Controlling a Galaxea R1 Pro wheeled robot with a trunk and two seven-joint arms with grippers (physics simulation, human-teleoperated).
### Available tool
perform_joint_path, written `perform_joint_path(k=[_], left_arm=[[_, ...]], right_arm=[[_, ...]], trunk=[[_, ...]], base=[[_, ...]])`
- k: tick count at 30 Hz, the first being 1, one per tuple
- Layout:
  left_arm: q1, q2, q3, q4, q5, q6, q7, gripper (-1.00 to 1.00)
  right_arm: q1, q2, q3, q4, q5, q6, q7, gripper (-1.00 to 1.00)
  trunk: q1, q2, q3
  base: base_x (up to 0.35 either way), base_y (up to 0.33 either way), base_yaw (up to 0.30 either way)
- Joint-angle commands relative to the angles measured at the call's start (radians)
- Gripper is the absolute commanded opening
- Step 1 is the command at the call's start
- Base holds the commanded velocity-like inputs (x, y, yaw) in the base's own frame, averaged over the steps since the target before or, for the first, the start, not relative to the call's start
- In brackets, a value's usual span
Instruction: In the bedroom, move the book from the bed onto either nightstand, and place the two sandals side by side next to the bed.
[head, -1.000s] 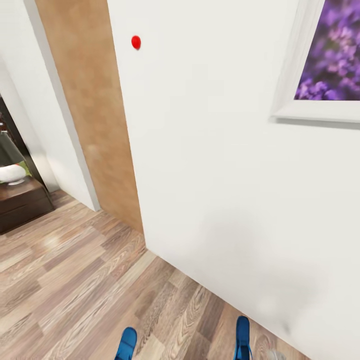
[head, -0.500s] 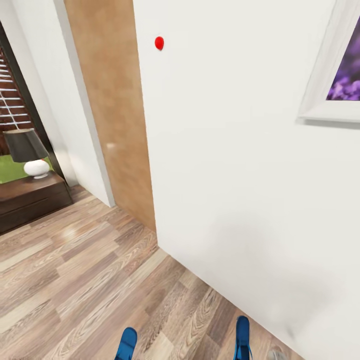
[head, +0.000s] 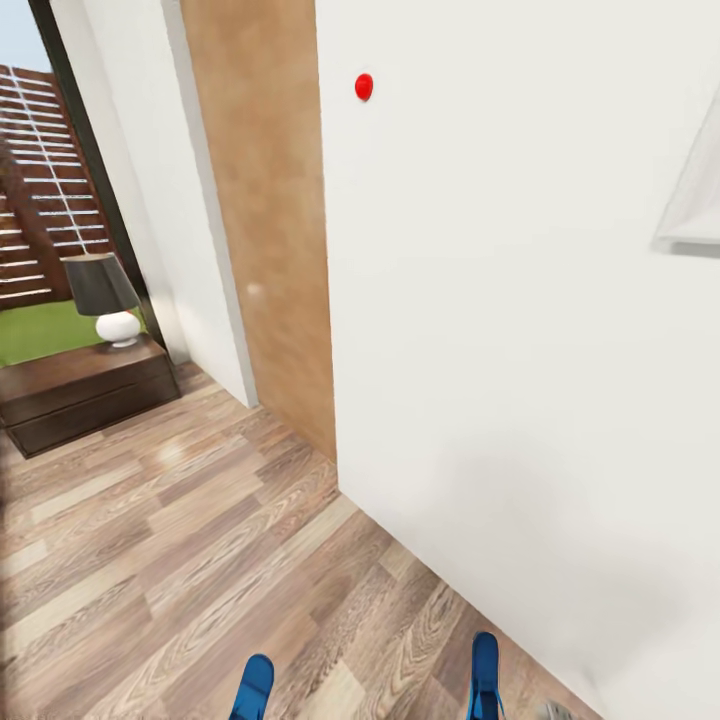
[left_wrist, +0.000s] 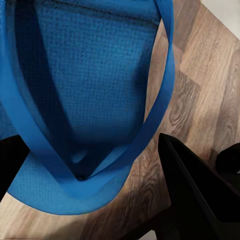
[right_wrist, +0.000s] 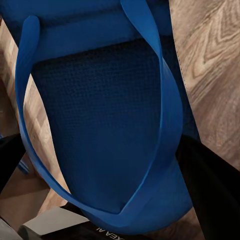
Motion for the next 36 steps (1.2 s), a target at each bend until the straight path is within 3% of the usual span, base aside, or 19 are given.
perform_joint_path(k=[1, 12, 15, 17, 22, 36], left_arm=[[-0.001, 0.0, 0.009, 0.001, -0.012, -0.006, 0.002, -1.0], [-0.001, 0.002, 0.018, -0.004, 0.001, -0.008, -0.02, -1.0], [-0.001, 0.001, 0.022, -0.025, 0.042, -0.006, -0.042, -1.0], [-0.003, -0.006, 0.024, -0.088, 0.096, 0.001, -0.093, -1.0], [-0.004, -0.009, 0.027, -0.154, 0.18, 0.083, -0.139, -1.0], [-0.004, -0.009, 0.024, -0.157, 0.189, 0.098, -0.136, -1.0]], right_arm=[[0.0, 0.0, -0.008, -0.001, 0.005, 0.009, 0.004, -1.0], [0.0, 0.001, -0.008, -0.001, 0.005, 0.009, 0.004, -1.0], [0.0, 0.0, -0.008, -0.001, 0.005, 0.009, 0.004, -1.0], [0.0, 0.001, -0.008, -0.001, 0.005, 0.009, 0.004, -1.0], [0.0, 0.002, -0.007, -0.001, 0.005, 0.009, 0.004, -1.0], [0.0, 0.002, -0.006, -0.001, 0.006, 0.009, 0.004, -1.0]], trunk=[[0.0, 0.0, -0.001], [0.0, 0.0, -0.001], [0.0, 0.0, -0.001], [0.0, 0.0, -0.001], [0.0, 0.0, -0.001], [0.0, 0.0, -0.001]], base=[[0.0, 0.0, 0.196], [0.032, 0.0, 0.196], [0.005, 0.0, 0.196], [0.053, 0.0, 0.196], [0.109, 0.0, 0.196], [0.268, 0.0, 0.196]])
